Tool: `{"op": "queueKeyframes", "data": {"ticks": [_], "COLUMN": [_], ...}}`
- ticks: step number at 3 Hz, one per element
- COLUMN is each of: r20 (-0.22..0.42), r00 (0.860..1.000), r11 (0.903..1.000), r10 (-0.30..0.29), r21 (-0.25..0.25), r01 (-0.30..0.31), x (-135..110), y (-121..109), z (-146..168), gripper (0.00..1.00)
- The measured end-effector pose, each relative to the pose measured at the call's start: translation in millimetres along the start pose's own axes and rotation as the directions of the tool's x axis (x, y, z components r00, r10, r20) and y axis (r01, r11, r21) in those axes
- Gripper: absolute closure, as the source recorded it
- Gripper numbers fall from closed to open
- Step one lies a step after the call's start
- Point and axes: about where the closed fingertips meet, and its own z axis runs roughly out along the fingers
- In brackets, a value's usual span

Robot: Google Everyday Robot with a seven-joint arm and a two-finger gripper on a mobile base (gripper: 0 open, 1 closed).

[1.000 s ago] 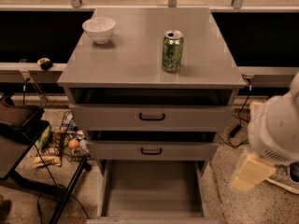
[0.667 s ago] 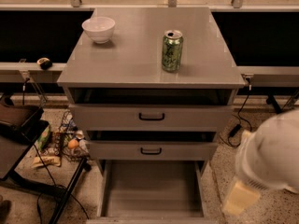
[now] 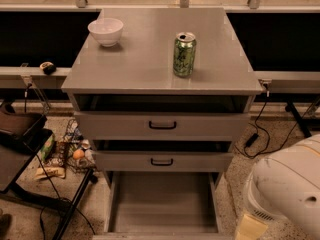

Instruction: Close bottom drawer

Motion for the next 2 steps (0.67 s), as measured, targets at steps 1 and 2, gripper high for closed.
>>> {"op": "queueKeyframes", "data": {"ticks": [1, 2], "r20": [-0.003, 0.009], "r00": [1.0, 1.0], "r11": [0.9968, 0.978], "r10": [-0.019, -0.009], "r21": [-0.078, -0.209], "r01": [0.019, 0.01], "x": [-9, -11], "y": [23, 76], "z": [41, 135], "gripper": [0.0, 0.0]}}
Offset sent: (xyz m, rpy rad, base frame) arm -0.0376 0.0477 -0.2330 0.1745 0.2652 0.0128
